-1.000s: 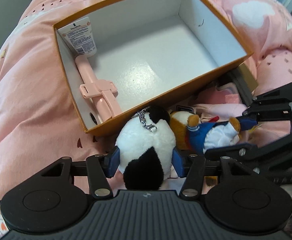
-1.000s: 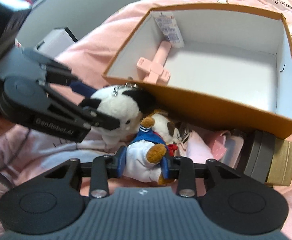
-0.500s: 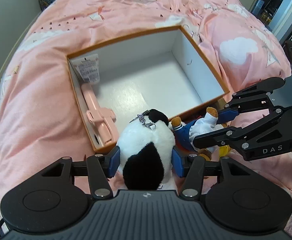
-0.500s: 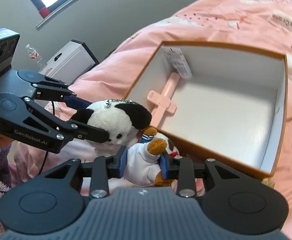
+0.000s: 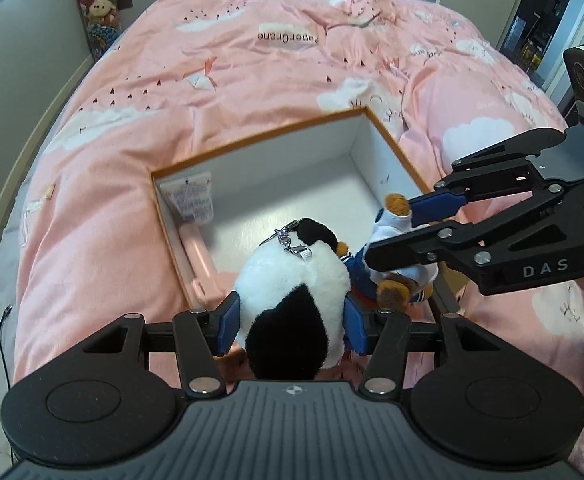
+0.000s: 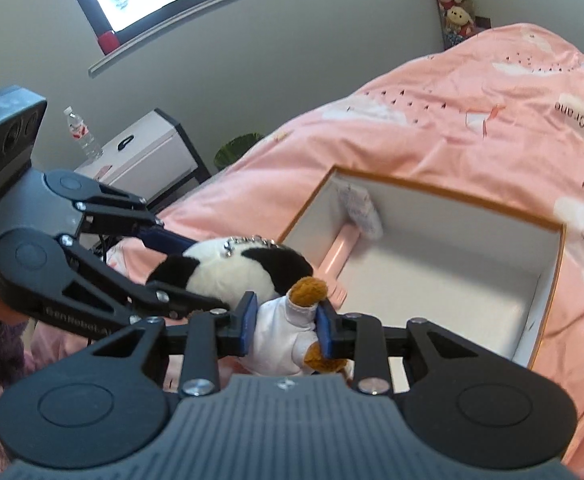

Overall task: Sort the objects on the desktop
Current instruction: 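Carry both plush toys over the box with both grippers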

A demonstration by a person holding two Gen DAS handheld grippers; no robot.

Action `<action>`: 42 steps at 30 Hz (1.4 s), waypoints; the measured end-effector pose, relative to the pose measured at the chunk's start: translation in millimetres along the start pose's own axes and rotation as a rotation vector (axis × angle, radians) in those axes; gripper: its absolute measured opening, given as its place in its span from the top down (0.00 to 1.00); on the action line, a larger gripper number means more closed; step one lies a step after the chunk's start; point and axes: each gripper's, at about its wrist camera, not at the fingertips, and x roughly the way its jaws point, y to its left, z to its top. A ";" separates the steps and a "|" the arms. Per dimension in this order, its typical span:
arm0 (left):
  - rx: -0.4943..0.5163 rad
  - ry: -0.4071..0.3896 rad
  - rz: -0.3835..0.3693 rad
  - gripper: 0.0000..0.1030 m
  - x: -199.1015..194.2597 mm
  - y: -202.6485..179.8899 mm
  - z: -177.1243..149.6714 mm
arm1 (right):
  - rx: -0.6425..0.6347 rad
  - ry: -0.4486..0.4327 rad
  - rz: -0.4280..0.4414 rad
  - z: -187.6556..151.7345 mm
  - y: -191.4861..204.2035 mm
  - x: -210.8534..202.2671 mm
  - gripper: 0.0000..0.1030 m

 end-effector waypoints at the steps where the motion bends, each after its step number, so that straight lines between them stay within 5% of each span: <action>1: -0.003 -0.003 0.001 0.40 1.1 1.0 2.5 | 0.003 -0.008 -0.006 3.4 -1.8 -0.3 0.69; 10: -0.035 -0.080 0.004 0.40 12.3 12.8 24.0 | 0.024 -0.109 -0.126 31.9 -24.8 -3.8 0.78; 18: -0.033 -0.120 0.001 0.40 53.2 13.8 27.8 | 0.069 -0.036 -0.222 27.8 -65.3 44.8 0.82; 26: -0.053 -0.147 0.030 0.41 90.4 18.2 27.5 | 0.053 -0.039 -0.215 16.9 -80.2 63.1 0.83; 29: 0.013 -0.169 0.067 0.41 101.2 11.2 19.8 | -0.010 -0.072 -0.220 17.4 -75.3 63.9 0.83; 37: 0.431 -0.184 0.195 0.40 134.6 -32.4 -19.4 | -0.075 0.148 -0.171 -8.7 -78.6 93.1 0.83; 42: 0.479 -0.104 0.090 0.37 134.3 -26.9 -26.0 | -0.054 0.309 -0.212 -18.7 -81.7 98.0 0.81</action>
